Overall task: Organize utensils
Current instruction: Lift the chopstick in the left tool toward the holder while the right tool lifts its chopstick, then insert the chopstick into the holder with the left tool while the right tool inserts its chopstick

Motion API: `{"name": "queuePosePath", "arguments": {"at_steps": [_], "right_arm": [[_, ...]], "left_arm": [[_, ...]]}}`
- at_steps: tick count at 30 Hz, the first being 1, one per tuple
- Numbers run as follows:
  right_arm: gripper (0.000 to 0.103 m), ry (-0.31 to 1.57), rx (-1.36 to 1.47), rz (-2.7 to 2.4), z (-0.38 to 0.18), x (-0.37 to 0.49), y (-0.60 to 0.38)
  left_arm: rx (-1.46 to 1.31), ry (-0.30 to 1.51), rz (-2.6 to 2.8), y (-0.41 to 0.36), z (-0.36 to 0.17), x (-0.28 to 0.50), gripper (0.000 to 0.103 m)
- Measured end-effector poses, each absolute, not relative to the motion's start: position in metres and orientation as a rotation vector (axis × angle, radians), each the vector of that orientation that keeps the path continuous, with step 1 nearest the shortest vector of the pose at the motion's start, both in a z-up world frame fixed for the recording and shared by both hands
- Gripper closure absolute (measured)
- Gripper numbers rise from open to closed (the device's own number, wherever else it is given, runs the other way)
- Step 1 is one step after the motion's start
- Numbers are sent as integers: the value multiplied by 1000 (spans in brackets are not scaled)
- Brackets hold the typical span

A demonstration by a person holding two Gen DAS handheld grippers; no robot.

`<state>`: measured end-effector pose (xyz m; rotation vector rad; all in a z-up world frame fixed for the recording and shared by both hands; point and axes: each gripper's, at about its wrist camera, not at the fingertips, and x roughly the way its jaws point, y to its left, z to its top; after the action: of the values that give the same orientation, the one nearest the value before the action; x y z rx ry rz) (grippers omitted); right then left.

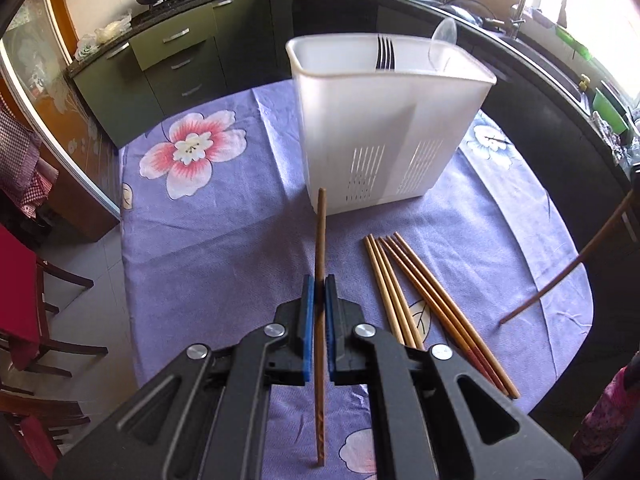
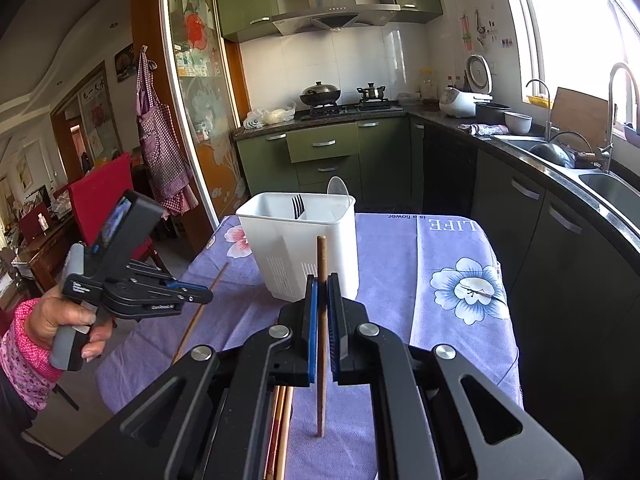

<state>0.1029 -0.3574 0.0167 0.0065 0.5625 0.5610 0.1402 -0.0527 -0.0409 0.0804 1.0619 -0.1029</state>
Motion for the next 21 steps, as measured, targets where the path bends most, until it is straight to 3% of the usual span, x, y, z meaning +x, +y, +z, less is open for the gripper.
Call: {"name": "queuePosePath", "arguments": {"at_steps": [7,21], "right_arm": [[97,553,-6,567,21,99,-352],[97,509,-38,591,46,98,-337]], "left_arm": [[87,965,-112,-50,0,108,98],[80,900,-150,-52,22,91,98]]}}
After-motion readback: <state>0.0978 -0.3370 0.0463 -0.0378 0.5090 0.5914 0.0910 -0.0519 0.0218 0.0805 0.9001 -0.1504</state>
